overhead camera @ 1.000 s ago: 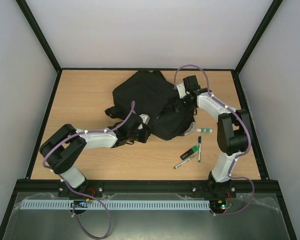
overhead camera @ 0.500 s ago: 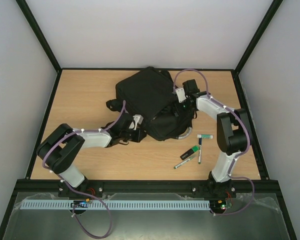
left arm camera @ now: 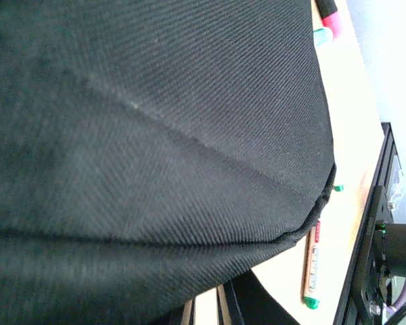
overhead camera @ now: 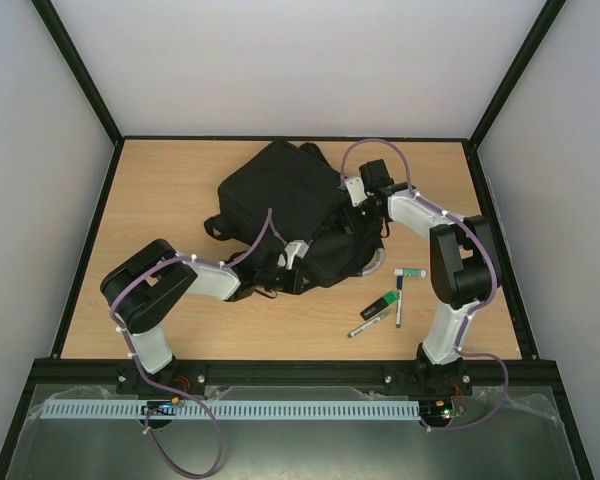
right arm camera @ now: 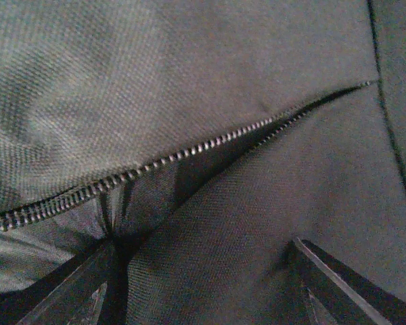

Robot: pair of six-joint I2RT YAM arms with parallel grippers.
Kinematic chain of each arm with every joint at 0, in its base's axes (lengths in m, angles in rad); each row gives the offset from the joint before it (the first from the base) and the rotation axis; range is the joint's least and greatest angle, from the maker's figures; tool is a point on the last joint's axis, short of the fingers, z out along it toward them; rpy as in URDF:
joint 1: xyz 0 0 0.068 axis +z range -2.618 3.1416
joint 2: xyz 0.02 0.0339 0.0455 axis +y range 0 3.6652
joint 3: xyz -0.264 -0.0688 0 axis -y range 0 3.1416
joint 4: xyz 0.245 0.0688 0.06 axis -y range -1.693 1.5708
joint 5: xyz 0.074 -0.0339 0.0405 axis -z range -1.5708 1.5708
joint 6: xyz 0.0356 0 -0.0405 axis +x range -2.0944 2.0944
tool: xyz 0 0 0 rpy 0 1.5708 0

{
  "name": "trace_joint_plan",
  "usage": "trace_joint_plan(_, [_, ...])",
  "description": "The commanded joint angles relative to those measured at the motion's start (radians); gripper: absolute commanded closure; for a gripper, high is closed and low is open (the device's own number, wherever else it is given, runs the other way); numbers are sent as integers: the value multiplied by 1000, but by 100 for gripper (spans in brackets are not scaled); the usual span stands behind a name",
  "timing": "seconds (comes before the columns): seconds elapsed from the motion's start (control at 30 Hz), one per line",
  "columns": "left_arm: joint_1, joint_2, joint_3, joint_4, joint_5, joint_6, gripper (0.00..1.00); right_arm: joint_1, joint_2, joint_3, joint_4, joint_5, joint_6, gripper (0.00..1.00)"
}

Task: Pack the student bag
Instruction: Unzip the student bag at the center of the board.

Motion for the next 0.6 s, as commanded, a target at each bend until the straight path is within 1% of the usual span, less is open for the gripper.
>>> trace_joint_plan(0.0, [-43,41,47,65,63,-15,96,41,101,-67,-204,-25,-8,30])
trace_joint_plan(0.1, [-54,43,52,47,49,-8,95,41,97,-64,-204,-31,-9,30])
trace_joint_plan(0.13, [-55,37,52,36,47,-4,93,41,93,-60,-205,-31,-9,30])
trace_joint_plan(0.17, [-57,30,53,20,45,2,89,41,82,-57,-207,-29,-9,30])
trace_joint_plan(0.23, [-59,-1,54,-32,30,22,76,37,46,-49,-209,-26,-9,28])
trace_joint_plan(0.27, [-60,-21,56,-67,22,35,70,32,20,-43,-210,-26,-7,26])
trace_joint_plan(0.4, [-65,-127,79,-268,-14,115,54,-5,-96,-16,-247,-21,-12,20])
trace_joint_plan(0.5, [-65,-213,107,-441,-53,171,49,-20,-204,-30,-291,-4,-30,16])
trace_joint_plan(0.57, [-65,-267,129,-520,-91,201,47,-20,-278,-71,-318,2,-54,13])
